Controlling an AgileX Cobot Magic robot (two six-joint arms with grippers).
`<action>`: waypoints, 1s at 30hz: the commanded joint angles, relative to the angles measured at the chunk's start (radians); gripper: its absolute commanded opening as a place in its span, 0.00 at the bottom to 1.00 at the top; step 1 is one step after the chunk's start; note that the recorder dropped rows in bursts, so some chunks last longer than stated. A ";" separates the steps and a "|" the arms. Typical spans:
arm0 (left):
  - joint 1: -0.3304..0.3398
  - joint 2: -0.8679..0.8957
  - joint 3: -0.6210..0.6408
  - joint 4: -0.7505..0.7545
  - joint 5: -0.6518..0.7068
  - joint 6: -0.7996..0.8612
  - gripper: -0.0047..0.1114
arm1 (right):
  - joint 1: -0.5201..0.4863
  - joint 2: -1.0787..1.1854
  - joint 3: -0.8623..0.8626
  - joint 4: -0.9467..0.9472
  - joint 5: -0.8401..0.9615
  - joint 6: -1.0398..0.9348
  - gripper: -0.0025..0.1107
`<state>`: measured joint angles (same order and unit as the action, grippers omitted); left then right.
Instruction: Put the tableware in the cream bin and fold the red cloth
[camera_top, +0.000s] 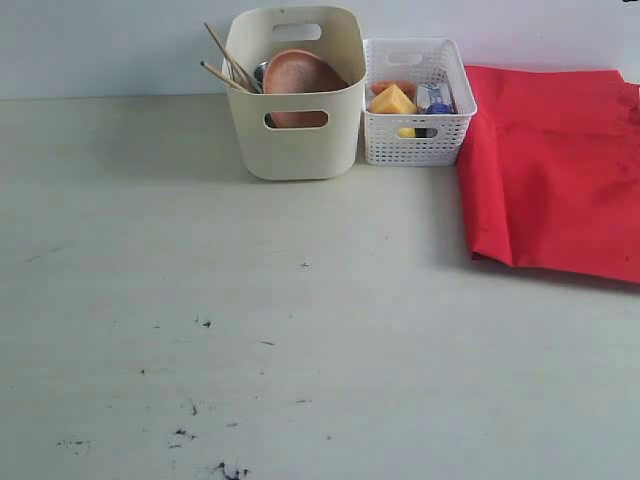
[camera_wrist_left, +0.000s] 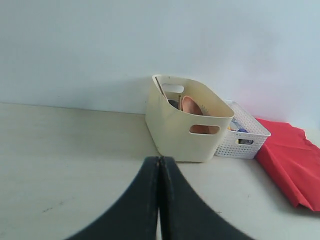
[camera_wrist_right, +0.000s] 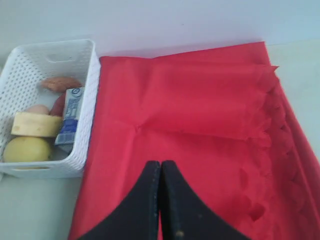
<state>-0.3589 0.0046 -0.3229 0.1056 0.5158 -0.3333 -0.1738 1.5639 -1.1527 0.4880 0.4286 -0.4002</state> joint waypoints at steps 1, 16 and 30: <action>0.002 -0.005 0.009 0.008 -0.013 -0.011 0.05 | 0.011 -0.018 0.016 0.037 0.018 -0.017 0.02; 0.192 -0.005 0.009 0.063 -0.029 0.056 0.05 | 0.011 -0.014 0.016 0.037 0.010 -0.017 0.02; 0.489 -0.005 0.323 0.066 -0.465 0.060 0.05 | 0.011 -0.014 0.016 0.035 0.010 -0.017 0.02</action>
<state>0.1250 0.0046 -0.0133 0.1600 0.0354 -0.2806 -0.1632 1.5554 -1.1421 0.5242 0.4475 -0.4083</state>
